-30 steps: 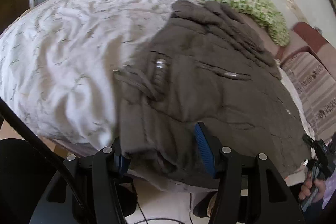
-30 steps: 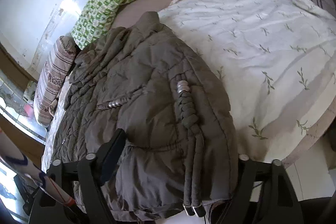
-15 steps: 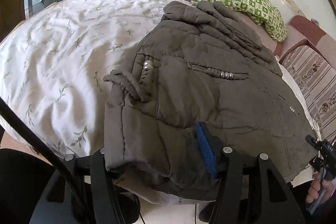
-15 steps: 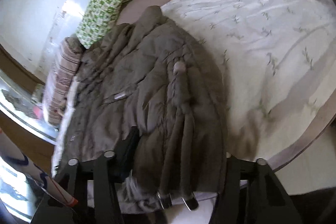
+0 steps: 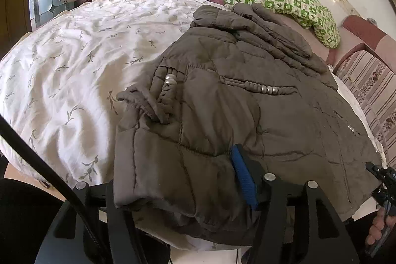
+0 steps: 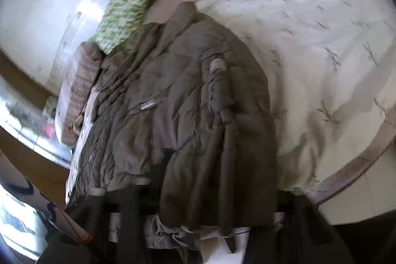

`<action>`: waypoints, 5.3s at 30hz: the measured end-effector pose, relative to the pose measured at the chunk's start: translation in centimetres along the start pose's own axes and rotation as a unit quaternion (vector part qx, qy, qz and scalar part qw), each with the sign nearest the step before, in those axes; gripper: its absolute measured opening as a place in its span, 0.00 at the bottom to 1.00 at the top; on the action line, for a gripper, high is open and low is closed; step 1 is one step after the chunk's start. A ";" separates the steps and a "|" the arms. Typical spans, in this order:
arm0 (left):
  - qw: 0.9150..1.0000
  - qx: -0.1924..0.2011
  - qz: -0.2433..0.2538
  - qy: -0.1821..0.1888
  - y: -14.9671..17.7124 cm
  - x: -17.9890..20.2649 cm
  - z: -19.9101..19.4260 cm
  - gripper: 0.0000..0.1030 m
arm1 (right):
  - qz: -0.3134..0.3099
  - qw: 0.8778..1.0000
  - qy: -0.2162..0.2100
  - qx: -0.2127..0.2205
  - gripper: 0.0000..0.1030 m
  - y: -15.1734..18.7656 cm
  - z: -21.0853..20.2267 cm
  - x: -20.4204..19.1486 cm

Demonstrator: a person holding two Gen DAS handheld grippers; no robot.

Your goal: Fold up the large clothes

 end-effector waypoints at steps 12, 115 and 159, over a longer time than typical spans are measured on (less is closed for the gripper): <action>0.999 -0.004 0.036 -0.027 0.0 0.6 0.2 0.50 | -0.065 0.996 0.061 0.012 0.31 0.5 1.0 -0.5; 0.988 0.057 0.123 -0.068 -3.8 3.5 -7.6 0.18 | -0.198 0.971 0.070 0.118 0.19 -2.3 -6.8 -8.0; 0.981 0.142 0.121 -0.052 -40.2 1.9 3.1 0.62 | -0.023 0.991 0.129 0.030 0.20 -37.1 24.1 -18.6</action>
Point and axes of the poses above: each gripper's, at about its wrist camera, not at the fingertips, and z roughly the way its jaws point, x to its right, y to its underside, the point moved 4 cm from there along z, roughly the way its jaws point, and after that the axes turned 11 degrees about z, right-handed, at the moved point
